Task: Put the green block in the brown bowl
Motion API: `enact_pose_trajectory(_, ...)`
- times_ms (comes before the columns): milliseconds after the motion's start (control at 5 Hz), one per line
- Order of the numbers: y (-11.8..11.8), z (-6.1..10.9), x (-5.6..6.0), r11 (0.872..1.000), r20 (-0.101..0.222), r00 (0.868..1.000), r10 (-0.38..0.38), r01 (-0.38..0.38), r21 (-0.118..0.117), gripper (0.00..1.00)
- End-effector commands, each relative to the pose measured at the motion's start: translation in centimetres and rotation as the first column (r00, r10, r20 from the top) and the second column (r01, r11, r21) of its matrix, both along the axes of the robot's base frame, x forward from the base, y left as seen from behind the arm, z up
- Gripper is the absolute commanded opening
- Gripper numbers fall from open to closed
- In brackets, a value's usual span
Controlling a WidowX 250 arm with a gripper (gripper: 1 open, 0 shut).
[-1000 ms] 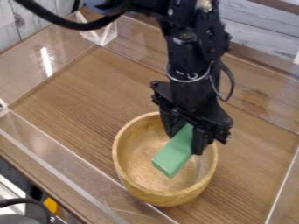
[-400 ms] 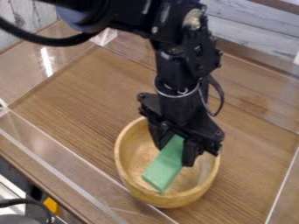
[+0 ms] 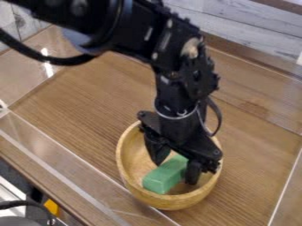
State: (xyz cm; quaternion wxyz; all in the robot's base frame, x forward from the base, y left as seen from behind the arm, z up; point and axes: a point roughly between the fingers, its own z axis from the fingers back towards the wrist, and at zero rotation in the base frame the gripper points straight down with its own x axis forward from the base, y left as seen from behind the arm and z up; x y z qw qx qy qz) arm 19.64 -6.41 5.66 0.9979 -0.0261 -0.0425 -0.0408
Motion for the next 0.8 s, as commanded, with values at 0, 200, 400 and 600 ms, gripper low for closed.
enact_pose_trajectory(0, -1.3, 0.5, 1.5, 1.0, 0.02, 1.0, -0.001, 0.002, -0.005, 1.0)
enact_pose_trajectory(200, -2.6, 0.7, 2.4, 1.0, 0.018, 1.0, -0.017, 0.017, -0.002, 1.0)
enact_pose_trajectory(400, -3.1, 1.7, 2.5, 0.999, 0.015, 0.999, -0.051, 0.051, 0.001, 1.0)
enact_pose_trajectory(600, -3.4, 3.0, 2.6, 0.996, 0.013, 0.996, -0.084, 0.084, 0.003, 1.0)
